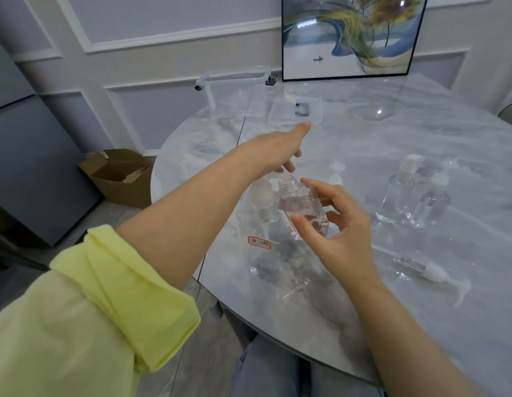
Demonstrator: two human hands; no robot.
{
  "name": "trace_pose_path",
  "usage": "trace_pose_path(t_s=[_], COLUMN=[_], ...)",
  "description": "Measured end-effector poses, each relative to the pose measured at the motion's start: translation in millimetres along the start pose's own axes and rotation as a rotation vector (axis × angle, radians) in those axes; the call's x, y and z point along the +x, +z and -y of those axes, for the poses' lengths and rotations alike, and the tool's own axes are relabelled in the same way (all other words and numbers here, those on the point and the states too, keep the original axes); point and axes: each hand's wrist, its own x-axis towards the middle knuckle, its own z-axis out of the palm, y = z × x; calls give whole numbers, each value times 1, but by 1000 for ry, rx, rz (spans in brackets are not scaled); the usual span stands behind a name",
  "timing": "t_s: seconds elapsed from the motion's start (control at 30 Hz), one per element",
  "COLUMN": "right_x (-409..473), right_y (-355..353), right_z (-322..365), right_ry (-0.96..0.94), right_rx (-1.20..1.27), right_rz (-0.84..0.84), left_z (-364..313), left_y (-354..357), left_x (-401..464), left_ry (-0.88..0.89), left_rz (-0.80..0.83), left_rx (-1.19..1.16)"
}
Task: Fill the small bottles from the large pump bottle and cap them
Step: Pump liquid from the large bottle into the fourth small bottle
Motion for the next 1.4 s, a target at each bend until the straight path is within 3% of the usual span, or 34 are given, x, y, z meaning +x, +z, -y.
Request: trace_pose_path(t_s=[0.13,0.53,0.73,1.13,1.27,1.4], right_x=[0,0,0,-1,-1,1], right_y=[0,0,1,2,2,0], right_z=[-1,1,-2,1,1,2], right_ry=[6,1,-3,-4,-5,-3], right_rx=[15,-2,3,7,3,-14], right_rz=[1,-7,-4,-6,-7,-17], left_z=[-1,0,-2,-2,0,-5], left_y=[1,0,3,0,4,-2], left_x=[-1,-2,-2,-4,-5,-7], left_ry=[-41,8,-30,2,-33,1], left_rz=[72,-22,32,-34,37,-18], left_rx=[58,-33,59,50,85,42])
